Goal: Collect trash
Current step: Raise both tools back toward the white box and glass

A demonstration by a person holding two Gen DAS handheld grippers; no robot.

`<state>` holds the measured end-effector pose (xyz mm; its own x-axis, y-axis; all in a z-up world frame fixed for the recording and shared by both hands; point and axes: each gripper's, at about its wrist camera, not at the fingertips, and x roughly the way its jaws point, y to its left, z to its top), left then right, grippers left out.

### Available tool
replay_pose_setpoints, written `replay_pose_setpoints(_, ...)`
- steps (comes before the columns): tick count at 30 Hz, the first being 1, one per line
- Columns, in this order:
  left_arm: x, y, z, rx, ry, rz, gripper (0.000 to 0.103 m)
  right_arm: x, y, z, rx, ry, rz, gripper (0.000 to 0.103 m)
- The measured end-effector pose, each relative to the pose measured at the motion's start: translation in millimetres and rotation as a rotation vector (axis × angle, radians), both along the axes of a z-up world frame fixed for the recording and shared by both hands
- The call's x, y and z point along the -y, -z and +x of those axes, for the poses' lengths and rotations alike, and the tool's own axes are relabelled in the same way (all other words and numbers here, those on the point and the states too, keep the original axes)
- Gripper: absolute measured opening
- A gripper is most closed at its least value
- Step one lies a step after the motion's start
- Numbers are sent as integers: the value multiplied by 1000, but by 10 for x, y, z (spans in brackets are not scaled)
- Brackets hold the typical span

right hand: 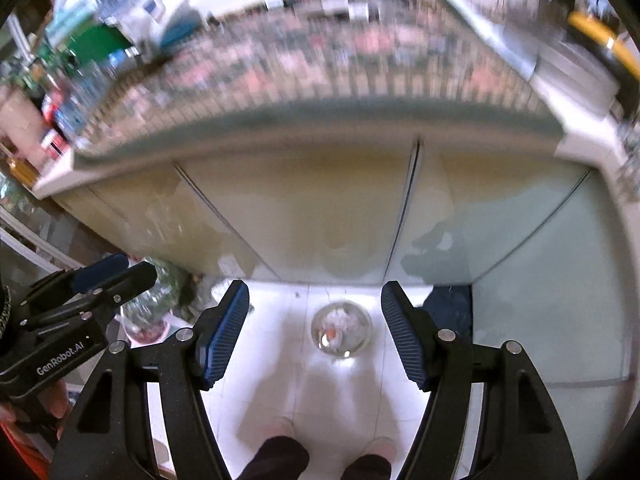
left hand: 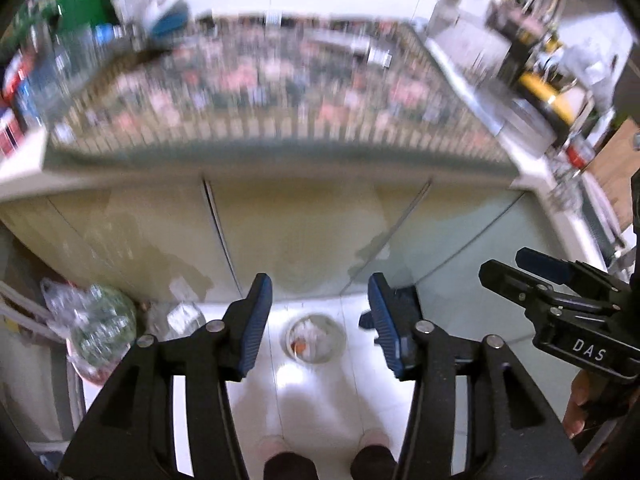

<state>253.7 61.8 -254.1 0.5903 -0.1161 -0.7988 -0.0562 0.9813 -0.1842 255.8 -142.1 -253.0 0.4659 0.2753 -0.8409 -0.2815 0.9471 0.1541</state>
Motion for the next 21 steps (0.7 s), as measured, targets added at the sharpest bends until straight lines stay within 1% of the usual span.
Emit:
replay_pose_setpoints(1,-37,-206,-36,31,2,0,53,-30,-126,-25,21,6,1,65)
replay_pose_setpoints(2,-72,-404,-69,63,8,-1,55,-60,-318,-65,52,15,5,65)
replay_pose_setpoints(5,-155,-871,-150,138,22,8,58,-106,-716,-155,126,38,18,65)
replay_pose_setpoints(6,-211,-978,-169,158,26,13,59,-132,-865,-199,158,49,23,65)
replay_pose_setpoints(9,-260,-1333,-227,219,35,27,67,-189,-1210,-296,227,74,33,68)
replay_pose_setpoints(11,-311,-1517,-248,257,44,30,75,-220,-1370,-336,269,96,35,69)
replay_pose_setpoints(12,-333,-1566,-273,266,46,33,79,-228,-1434,-355,284,106,36,71)
replay_pose_setpoints(13,-350,-1629,-260,275,44,40,88,-213,-1504,-360,303,126,37,76)
replay_pose_setpoints(14,-363,-1670,-245,279,40,43,94,-195,-1536,-360,316,141,37,84)
replay_pose_setpoints(15,-371,-1721,-220,290,34,41,95,-171,-1581,-350,330,163,37,87)
replay_pose_setpoints(17,-384,-1805,-157,307,30,32,99,-136,-1658,-311,346,195,44,98)
replay_pose_setpoints(21,-385,-1869,62,328,20,41,99,25,-1759,-131,368,227,61,99)
